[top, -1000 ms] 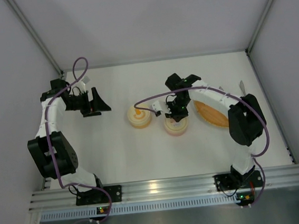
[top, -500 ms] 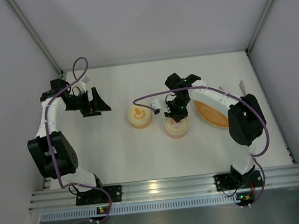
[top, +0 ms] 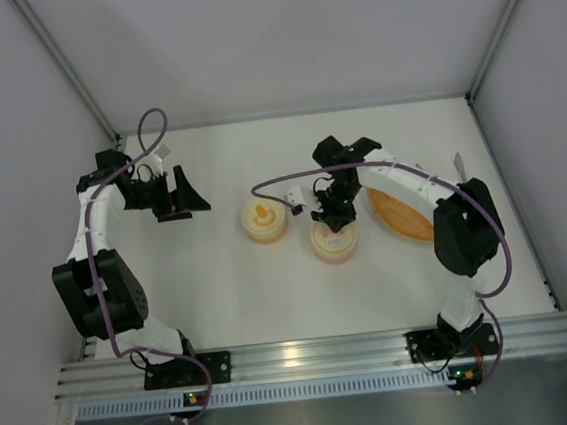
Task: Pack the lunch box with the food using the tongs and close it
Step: Close the box lid on the packing box.
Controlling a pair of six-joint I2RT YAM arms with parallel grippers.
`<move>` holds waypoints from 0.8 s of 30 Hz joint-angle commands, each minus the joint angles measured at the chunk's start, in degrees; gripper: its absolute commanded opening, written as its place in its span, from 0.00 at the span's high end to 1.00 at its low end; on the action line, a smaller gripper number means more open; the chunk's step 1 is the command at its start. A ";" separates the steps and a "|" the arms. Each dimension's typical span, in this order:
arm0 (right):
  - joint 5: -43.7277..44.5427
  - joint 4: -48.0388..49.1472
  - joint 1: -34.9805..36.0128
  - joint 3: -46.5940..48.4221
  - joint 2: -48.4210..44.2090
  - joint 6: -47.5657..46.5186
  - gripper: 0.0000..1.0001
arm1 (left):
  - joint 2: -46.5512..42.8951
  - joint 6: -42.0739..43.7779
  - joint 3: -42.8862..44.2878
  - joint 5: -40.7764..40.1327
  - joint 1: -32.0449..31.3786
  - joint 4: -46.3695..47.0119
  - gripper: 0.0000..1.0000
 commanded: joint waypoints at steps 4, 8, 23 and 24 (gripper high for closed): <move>-3.63 -4.15 0.24 3.88 0.92 -0.93 1.00 | -2.07 1.42 1.35 1.60 0.45 0.15 0.02; -2.05 -2.23 0.33 2.39 0.83 -0.84 1.00 | -2.33 1.51 1.26 1.51 0.45 -0.03 0.02; -0.11 -0.81 0.24 1.07 1.54 -2.94 1.00 | -1.63 1.51 1.52 1.43 0.45 0.24 0.02; -0.29 -0.98 0.24 1.16 1.71 -3.21 1.00 | -1.54 1.51 1.52 1.43 0.45 0.15 0.02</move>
